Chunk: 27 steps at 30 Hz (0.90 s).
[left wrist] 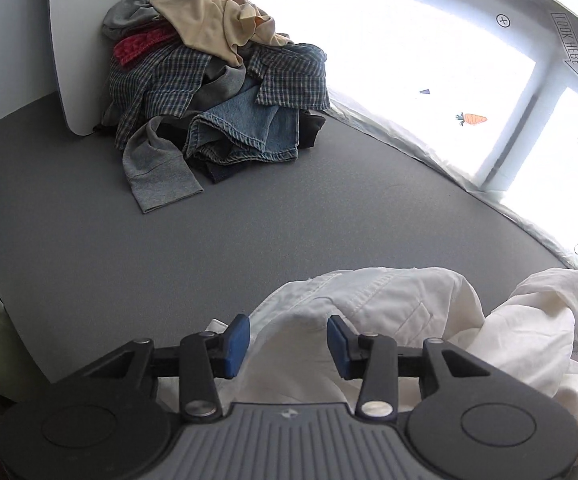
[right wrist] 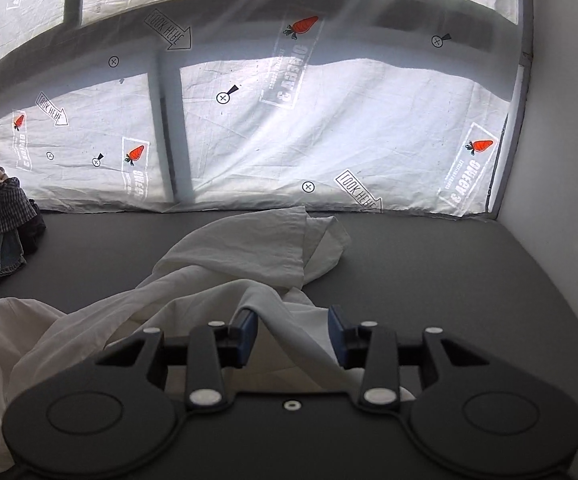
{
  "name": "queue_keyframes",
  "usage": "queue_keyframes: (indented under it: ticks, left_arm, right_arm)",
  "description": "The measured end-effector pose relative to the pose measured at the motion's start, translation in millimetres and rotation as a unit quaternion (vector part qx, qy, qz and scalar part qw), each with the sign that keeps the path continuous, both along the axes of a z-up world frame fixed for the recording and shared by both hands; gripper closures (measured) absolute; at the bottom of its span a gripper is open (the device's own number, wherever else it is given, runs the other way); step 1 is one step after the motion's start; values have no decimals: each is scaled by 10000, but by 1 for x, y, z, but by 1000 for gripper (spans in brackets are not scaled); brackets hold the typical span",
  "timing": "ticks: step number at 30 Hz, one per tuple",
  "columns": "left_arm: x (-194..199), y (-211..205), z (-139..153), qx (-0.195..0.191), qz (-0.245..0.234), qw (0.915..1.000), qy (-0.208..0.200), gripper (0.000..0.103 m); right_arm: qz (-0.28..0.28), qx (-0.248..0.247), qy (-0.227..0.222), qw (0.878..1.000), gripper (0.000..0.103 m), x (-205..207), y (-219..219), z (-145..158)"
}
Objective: Fold clothes
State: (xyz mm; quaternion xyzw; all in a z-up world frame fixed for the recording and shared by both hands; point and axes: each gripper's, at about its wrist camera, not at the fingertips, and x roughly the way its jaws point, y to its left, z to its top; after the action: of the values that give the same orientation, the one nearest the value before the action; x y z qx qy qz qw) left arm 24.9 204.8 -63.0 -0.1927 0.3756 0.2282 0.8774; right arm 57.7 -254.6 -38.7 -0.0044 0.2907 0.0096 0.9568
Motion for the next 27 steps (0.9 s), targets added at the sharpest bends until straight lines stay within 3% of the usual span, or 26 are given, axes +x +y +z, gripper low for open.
queue_keyframes:
  ticks: [6,10,14,18,22,27]
  left_arm:
    - [6,-23,24,367,-159,9991,-165,50]
    - [25,-34,29,597,-211,9980,-92,48]
    - [48,-36,26,467,-143,9988,-74,47]
    - [71,-35,20,367,-403,9985,-48,47]
    - [101,-35,14,783,-976,9920,165,46]
    - [151,-26,-1,564,-1495,9869,209,40]
  right_arm:
    - [177,159,-135,9996,57,16,-22,17]
    - [312,93,116,9994,47,30,-36,19]
    - [248,410,472,9977,38,40,-60,12]
    - [-76,777,838,9934,37,43,-88,6]
    - [-748,635,693,9928,37,41,-106,14]
    - [-1341,585,389,9885,33,71,-117,15]
